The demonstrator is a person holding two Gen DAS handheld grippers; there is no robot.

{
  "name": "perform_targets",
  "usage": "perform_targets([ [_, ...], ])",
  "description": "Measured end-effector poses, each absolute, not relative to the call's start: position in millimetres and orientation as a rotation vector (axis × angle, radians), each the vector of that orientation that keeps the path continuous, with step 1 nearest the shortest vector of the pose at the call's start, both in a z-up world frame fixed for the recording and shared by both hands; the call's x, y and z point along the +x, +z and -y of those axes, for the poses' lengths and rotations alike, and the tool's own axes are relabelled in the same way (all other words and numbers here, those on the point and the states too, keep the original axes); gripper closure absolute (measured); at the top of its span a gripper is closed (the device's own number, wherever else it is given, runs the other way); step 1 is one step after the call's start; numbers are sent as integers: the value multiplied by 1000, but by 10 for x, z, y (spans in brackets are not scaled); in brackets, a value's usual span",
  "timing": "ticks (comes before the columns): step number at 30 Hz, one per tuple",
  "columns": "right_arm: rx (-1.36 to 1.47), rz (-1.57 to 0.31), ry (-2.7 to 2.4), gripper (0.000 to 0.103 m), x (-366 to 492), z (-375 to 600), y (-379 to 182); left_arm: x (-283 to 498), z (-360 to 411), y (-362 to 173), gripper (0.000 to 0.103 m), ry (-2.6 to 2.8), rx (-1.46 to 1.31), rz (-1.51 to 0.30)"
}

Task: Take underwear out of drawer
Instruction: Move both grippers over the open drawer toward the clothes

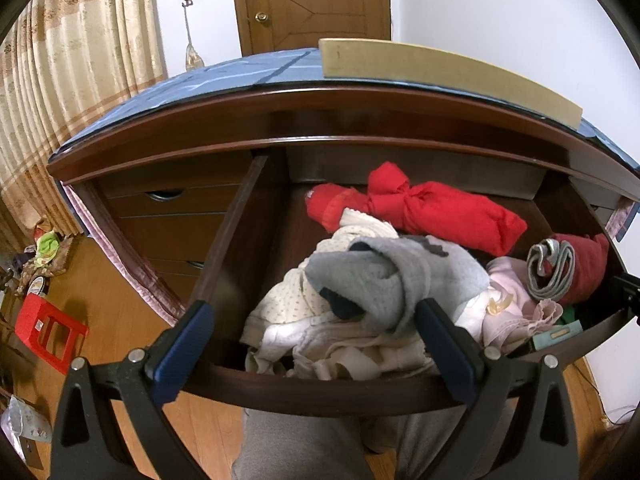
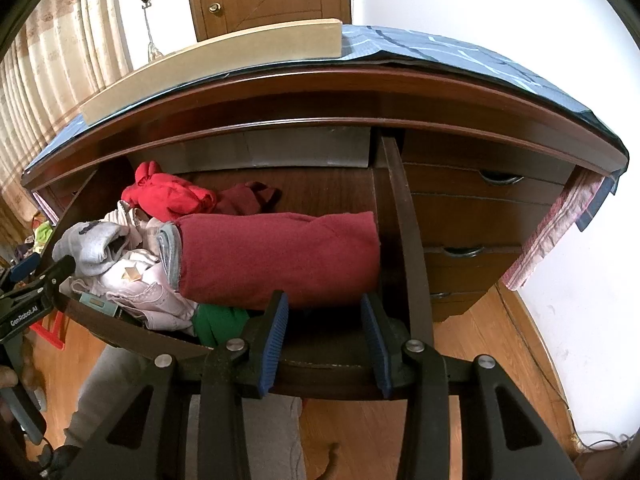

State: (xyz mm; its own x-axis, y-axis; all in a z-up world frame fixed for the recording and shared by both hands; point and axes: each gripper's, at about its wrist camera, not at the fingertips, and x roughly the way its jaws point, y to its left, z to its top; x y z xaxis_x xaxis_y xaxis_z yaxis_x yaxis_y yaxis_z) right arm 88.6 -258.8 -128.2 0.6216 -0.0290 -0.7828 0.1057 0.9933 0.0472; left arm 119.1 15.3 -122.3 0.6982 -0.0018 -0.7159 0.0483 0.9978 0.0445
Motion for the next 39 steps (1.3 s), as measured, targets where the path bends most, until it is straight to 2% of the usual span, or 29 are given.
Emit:
perform_targets([
  [27, 88, -859, -90, 61, 859, 2580, -1277, 1256, -169, -1240, 0, -95, 44, -825],
  [29, 103, -865, -67, 57, 871, 2594, -1272, 1268, -176, -1240, 1, -112, 45, -827],
  [31, 124, -868, -32, 48, 879, 2598, -1263, 1273, -165, -1227, 1, -127, 58, -822],
  [39, 263, -817, 71, 46, 903, 2671, -1091, 1307, -207, -966, 1, -155, 62, -755],
])
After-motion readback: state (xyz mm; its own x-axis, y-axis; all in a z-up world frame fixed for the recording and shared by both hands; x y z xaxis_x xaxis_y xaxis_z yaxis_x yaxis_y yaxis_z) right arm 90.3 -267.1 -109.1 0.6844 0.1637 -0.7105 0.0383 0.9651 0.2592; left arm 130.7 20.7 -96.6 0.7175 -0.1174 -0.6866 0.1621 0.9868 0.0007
